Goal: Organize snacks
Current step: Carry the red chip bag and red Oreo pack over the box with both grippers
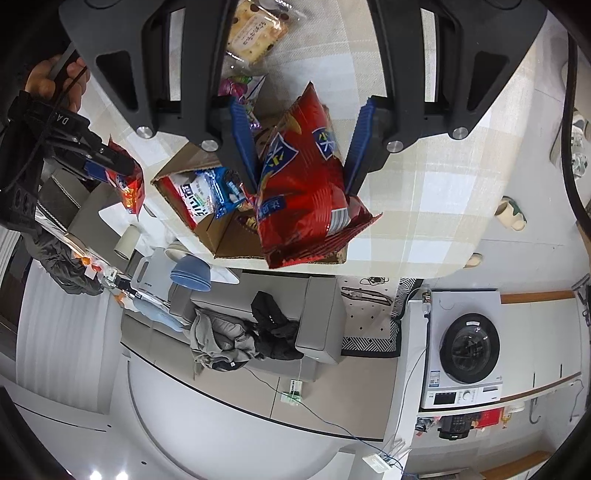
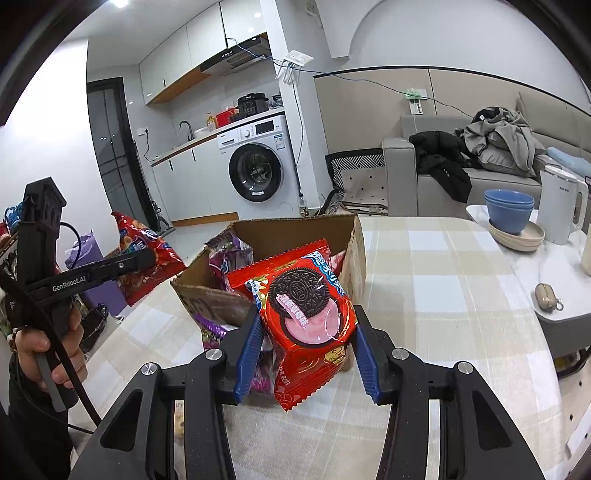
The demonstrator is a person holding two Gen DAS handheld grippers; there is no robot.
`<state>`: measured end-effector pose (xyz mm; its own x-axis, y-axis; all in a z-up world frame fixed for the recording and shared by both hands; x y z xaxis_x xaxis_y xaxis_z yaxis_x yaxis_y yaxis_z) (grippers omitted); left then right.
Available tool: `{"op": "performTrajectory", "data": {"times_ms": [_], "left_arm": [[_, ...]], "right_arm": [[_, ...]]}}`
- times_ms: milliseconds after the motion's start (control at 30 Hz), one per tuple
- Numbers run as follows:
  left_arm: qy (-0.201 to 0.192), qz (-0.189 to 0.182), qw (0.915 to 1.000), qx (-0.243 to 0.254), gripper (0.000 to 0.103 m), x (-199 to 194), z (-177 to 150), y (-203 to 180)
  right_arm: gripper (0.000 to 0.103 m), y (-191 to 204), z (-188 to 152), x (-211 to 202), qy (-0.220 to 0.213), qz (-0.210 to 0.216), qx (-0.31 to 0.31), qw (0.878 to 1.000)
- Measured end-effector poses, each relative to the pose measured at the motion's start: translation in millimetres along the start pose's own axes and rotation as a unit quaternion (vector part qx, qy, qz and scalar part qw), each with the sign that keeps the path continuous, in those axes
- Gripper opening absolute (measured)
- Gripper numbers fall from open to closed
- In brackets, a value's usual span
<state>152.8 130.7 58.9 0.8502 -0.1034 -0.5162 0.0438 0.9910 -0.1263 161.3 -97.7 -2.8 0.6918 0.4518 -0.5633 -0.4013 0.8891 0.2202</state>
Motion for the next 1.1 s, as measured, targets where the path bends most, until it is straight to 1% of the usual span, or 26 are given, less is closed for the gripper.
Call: {"op": "performTrajectory", "data": {"times_ms": [233,400,567,667,933,1100], "left_arm": [[0.012,0.009,0.9997,0.021,0.043,22,15,-14],[0.026,0.01,0.9991,0.031,0.043,39,17,-21],[0.031,0.004,0.9986,0.042,0.043,54,24,-27],[0.042,0.003,0.9976,0.056,0.043,67,29,-33],[0.062,0.005,0.9963,0.059,0.042,104,27,-39],[0.066,0.006,0.9956,0.065,0.042,115,24,-42]], "right_arm": [[0.047,3,11,11,0.001,-0.003,-0.01,1.0],[0.047,5,15,17,0.004,-0.004,-0.014,1.0],[0.047,7,17,22,0.009,-0.004,-0.019,1.0],[0.047,11,19,26,0.011,-0.008,-0.028,1.0],[0.047,15,24,44,0.018,-0.019,-0.041,0.999],[0.047,15,28,54,0.017,-0.027,-0.037,0.999]]}}
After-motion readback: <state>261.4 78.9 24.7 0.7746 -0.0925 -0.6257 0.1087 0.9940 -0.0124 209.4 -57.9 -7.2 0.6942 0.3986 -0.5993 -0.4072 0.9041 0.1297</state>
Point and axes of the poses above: each gripper's, at about its wrist camera, not at the fingertips, and x roughly the way its jaws point, y to its left, z to its top, the point moved 5 cm from there along x, roughly the way its jaws point, and after that the axes turned 6 degrees about x, right-handed, at the moved point
